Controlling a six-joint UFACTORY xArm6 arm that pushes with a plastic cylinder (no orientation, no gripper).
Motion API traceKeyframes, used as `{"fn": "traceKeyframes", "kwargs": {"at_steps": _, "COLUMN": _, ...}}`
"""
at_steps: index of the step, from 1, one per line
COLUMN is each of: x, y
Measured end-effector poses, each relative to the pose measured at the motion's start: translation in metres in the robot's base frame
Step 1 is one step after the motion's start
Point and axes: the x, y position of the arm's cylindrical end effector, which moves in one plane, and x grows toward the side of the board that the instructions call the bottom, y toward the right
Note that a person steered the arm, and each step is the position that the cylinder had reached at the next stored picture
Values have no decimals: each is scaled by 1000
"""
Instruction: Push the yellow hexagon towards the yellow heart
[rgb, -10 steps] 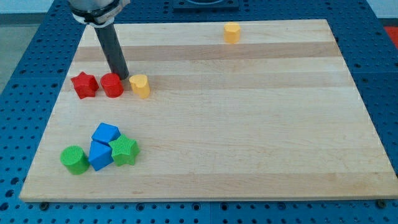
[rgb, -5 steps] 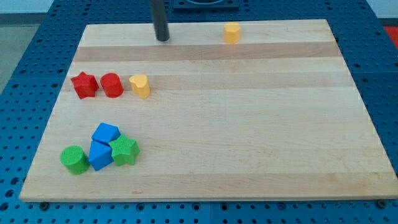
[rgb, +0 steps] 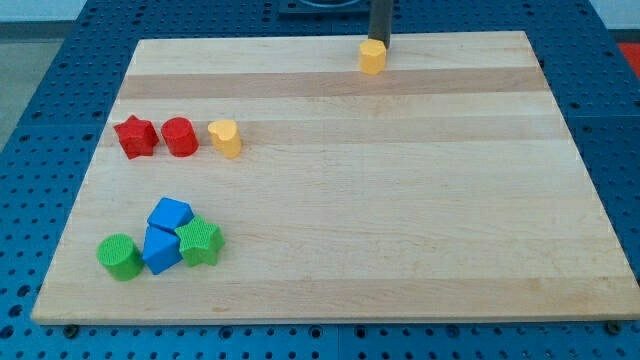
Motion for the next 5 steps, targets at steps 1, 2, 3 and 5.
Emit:
{"fn": "traceKeyframes", "kwargs": {"at_steps": 1, "x": 18, "y": -1}}
{"fn": "traceKeyframes", "kwargs": {"at_steps": 2, "x": 36, "y": -2}}
{"fn": "traceKeyframes", "kwargs": {"at_steps": 3, "x": 51, "y": -6}}
{"fn": "traceKeyframes", "kwargs": {"at_steps": 5, "x": 76, "y": -26}}
